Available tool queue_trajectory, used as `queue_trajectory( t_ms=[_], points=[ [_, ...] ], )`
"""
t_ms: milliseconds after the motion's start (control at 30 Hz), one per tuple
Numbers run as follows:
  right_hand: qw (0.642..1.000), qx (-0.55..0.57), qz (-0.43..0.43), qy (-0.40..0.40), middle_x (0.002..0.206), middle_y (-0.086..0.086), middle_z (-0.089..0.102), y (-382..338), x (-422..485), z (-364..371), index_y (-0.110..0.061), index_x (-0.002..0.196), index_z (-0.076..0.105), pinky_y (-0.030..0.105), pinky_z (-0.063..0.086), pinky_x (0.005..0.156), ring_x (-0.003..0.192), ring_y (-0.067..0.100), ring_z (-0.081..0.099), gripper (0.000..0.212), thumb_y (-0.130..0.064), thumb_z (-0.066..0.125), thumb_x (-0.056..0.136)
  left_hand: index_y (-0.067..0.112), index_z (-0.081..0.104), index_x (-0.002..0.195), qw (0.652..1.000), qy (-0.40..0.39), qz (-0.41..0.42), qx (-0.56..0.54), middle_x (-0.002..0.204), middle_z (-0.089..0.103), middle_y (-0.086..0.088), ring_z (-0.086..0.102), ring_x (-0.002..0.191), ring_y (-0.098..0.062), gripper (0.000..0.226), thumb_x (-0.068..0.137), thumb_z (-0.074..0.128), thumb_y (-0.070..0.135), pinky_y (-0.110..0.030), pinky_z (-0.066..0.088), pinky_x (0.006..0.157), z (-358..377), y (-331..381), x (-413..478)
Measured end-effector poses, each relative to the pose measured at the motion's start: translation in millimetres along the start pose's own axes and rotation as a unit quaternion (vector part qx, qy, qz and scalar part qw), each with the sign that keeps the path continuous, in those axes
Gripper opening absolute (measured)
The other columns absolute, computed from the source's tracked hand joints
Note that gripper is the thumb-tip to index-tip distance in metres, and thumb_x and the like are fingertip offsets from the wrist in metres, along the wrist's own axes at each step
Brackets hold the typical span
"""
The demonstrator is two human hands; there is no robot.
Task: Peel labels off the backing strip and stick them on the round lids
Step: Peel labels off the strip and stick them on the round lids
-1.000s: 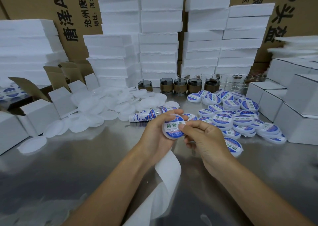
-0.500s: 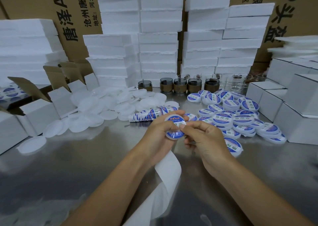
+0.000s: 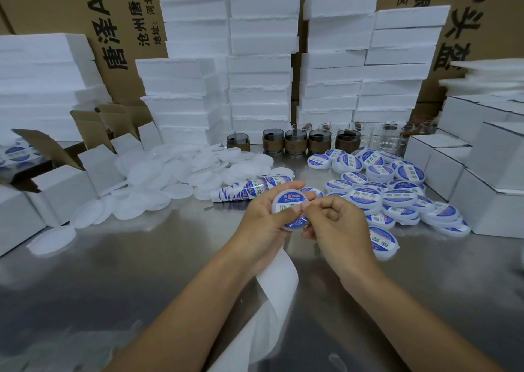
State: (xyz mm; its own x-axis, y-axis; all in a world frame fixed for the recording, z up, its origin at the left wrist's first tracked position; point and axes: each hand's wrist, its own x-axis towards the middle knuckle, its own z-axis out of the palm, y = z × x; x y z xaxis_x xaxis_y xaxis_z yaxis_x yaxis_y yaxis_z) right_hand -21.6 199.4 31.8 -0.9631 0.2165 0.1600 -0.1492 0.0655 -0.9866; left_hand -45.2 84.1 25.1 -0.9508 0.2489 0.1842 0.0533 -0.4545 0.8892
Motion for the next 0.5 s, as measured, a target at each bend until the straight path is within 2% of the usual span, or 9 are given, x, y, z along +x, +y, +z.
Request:
queue_trajectory(
  t_ms=[100, 200, 333, 400, 500],
  points=[
    [0.997, -0.052, -0.049, 0.017, 0.059, 0.002, 0.064, 2.2, 1.0, 0.0, -0.016, 0.072, 0.057, 0.017, 0.046, 0.051, 0.052, 0.013, 0.062, 0.012, -0.013, 0.061, 0.083, 0.011, 0.063, 0.105, 1.0, 0.003, 0.004, 0.011, 0.1, 0.073, -0.008, 0.07, 0.093, -0.019, 0.031, 0.084, 0.054, -0.01, -0.026, 0.057, 0.079, 1.2, 0.2, -0.6],
    [0.99, -0.123, -0.074, 0.011, 0.059, -0.003, 0.058, 4.7, 3.0, 0.2, -0.019, 0.073, 0.049, 0.026, 0.044, 0.054, 0.059, 0.019, 0.06, 0.015, -0.019, 0.057, 0.085, 0.013, 0.064, 0.102, 0.999, 0.003, 0.007, 0.039, 0.094, 0.074, -0.003, 0.07, 0.089, -0.015, 0.032, 0.086, 0.053, -0.011, -0.024, 0.056, 0.079, 3.7, -0.9, -1.4],
    [0.967, -0.229, -0.111, -0.018, 0.061, -0.005, 0.051, 9.0, 4.1, -3.7, -0.016, 0.077, 0.041, 0.032, 0.039, 0.056, 0.057, 0.011, 0.048, 0.026, -0.037, 0.049, 0.09, 0.01, 0.061, 0.105, 1.0, 0.009, 0.015, 0.007, 0.095, 0.074, -0.005, 0.07, 0.091, -0.017, 0.029, 0.086, 0.053, -0.01, -0.023, 0.056, 0.073, 2.5, 2.3, -0.7],
    [0.971, -0.222, -0.09, -0.026, 0.059, -0.003, 0.049, 10.0, 5.5, -5.2, -0.013, 0.075, 0.042, 0.031, 0.038, 0.057, 0.055, 0.013, 0.045, 0.035, -0.044, 0.05, 0.088, 0.007, 0.06, 0.108, 1.0, 0.011, 0.017, -0.024, 0.097, 0.073, -0.008, 0.07, 0.094, -0.021, 0.027, 0.088, 0.05, -0.009, -0.023, 0.056, 0.073, -0.3, 4.2, 0.7],
    [0.993, -0.101, -0.032, -0.059, 0.056, 0.0, 0.054, 7.2, 6.8, -3.5, -0.009, 0.075, 0.051, 0.024, 0.042, 0.055, 0.048, 0.008, 0.051, 0.031, -0.037, 0.057, 0.088, 0.005, 0.06, 0.107, 0.998, 0.015, 0.009, -0.054, 0.093, 0.073, -0.009, 0.07, 0.091, -0.019, 0.02, 0.091, 0.047, 0.002, -0.024, 0.056, 0.074, -1.3, 4.1, 1.9]
  ],
)
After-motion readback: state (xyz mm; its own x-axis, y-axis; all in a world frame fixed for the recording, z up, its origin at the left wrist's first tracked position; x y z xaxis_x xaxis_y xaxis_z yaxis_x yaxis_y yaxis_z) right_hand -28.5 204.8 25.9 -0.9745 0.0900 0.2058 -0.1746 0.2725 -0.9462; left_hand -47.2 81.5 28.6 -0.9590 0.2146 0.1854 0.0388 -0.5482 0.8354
